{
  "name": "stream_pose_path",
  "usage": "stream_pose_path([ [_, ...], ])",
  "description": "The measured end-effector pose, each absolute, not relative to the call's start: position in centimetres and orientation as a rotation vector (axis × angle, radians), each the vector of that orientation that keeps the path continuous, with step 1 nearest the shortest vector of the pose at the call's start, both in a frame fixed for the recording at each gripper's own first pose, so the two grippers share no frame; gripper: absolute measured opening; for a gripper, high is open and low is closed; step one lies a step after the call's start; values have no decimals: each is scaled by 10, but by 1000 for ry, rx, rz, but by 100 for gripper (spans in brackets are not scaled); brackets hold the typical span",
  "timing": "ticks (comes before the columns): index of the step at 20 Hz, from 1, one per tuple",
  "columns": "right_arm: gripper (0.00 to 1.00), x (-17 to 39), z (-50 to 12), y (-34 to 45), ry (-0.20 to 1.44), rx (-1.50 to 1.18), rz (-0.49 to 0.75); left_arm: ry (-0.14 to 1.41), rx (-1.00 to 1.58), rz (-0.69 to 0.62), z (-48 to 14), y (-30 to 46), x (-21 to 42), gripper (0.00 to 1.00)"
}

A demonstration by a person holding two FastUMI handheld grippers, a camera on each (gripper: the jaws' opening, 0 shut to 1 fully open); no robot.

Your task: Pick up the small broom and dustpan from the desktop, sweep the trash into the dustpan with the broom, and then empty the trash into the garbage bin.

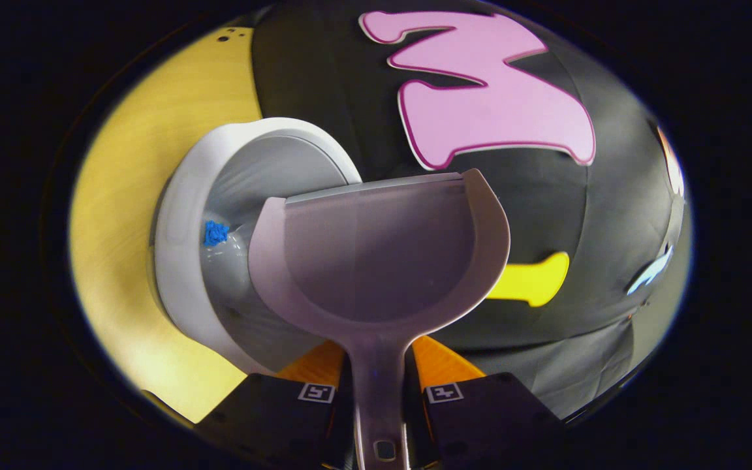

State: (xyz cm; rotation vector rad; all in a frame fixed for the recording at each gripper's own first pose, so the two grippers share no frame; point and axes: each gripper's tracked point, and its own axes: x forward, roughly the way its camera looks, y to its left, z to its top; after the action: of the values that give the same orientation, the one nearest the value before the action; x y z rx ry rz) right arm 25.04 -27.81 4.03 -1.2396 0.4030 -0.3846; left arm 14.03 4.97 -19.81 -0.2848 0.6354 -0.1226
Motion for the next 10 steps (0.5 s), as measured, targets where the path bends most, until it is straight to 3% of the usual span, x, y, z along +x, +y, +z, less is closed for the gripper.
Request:
stream_pose_path([
  [10, 36, 214, 62, -288, 346, -540, -449, 618, -277, -84, -192, 54, 128, 29],
])
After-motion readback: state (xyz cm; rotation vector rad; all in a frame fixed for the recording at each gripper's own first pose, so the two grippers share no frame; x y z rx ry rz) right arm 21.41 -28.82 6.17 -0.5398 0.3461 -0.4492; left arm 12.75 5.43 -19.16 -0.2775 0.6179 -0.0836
